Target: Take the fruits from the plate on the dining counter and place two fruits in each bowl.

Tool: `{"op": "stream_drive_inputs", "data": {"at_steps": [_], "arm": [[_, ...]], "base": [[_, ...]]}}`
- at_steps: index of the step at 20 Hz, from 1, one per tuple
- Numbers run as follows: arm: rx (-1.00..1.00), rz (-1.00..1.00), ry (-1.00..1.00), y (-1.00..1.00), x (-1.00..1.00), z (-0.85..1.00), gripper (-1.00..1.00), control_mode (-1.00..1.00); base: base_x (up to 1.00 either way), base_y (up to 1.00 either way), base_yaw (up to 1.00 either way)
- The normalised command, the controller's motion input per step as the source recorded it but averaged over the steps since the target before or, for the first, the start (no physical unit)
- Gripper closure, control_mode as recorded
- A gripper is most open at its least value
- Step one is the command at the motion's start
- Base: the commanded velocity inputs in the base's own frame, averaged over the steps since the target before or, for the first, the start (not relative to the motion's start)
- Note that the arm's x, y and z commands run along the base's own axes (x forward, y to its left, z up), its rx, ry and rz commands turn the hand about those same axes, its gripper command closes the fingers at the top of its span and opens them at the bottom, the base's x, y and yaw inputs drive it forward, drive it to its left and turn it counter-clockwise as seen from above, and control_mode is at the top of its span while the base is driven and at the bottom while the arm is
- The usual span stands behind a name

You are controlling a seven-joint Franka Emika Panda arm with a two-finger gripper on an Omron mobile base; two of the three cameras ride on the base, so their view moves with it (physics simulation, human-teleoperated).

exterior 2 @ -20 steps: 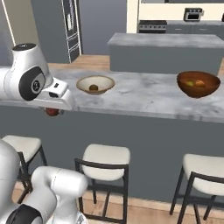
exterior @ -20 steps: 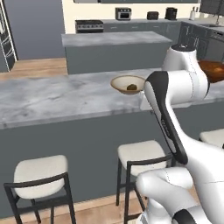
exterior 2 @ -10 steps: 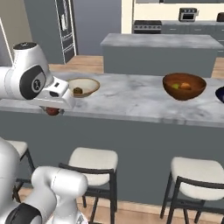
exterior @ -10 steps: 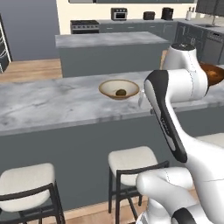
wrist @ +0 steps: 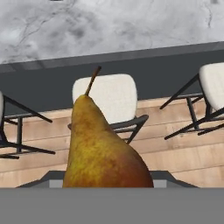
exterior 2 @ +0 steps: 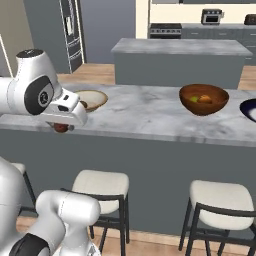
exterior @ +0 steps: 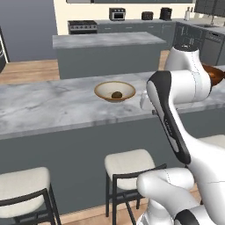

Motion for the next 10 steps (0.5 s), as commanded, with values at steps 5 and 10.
{"op": "stream_drive_inputs", "data": {"at_steps": [5,10], "arm": [[0.00,0.01,-0.05,0.12,0.22,0.05,1.00,-1.00],[0.05,0.04,-0.13,0.36,0.97,0.48,1.00,-1.00]], "base": [[0.38,0.04,0.01],[0.00,0.00,0.00]]}}
